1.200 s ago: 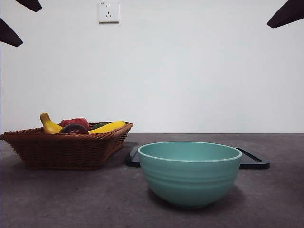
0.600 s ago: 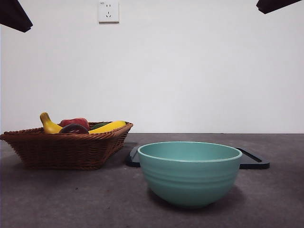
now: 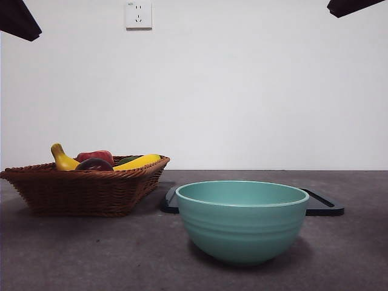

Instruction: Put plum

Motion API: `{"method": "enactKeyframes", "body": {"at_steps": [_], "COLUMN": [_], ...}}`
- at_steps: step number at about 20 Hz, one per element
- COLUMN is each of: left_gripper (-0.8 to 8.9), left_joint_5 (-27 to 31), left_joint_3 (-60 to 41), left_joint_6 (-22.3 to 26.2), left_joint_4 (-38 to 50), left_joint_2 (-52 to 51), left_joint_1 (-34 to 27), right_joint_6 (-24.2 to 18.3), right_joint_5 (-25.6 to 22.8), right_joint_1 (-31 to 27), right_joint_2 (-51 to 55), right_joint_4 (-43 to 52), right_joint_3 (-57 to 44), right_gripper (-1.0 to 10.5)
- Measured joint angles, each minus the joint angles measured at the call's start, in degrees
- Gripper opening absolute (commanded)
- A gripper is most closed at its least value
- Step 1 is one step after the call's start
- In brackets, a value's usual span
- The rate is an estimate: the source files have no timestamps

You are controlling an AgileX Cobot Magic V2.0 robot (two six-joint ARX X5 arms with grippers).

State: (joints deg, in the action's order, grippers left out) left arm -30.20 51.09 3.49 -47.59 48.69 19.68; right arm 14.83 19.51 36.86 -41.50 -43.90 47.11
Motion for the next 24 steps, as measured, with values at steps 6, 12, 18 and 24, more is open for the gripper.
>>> {"method": "enactKeyframes", "body": {"at_steps": [6, 12, 18, 24], "left_gripper": [0.09, 0.09, 0.09, 0.09], "left_joint_5": [5.31, 18.23, 25.59, 25.81], "left_joint_3": [0.00, -8.61, -27.91, -42.16], "left_joint_6": [1.07, 3.72, 4.81, 4.79], "left_joint_4": [7.48, 32.87, 44.35, 45.35], "left_joint_2": [-4.42, -21.73, -35.76, -44.17], "left_joint_1": [-2.91, -17.31, -22.91, -23.32], "right_joint_6": [0.00, 0.00, 0.00, 0.00], "right_joint_5": [0.00, 0.00, 0.00, 0.00], "right_joint_1": [0.00, 0.00, 0.00, 0.00], "right_joint_2": [0.00, 0.00, 0.00, 0.00], "right_joint_4": [0.00, 0.02, 0.02, 0.02], "right_joint_3": [0.00, 0.00, 0.00, 0.00], "right_gripper": [0.1, 0.1, 0.1, 0.1]}}
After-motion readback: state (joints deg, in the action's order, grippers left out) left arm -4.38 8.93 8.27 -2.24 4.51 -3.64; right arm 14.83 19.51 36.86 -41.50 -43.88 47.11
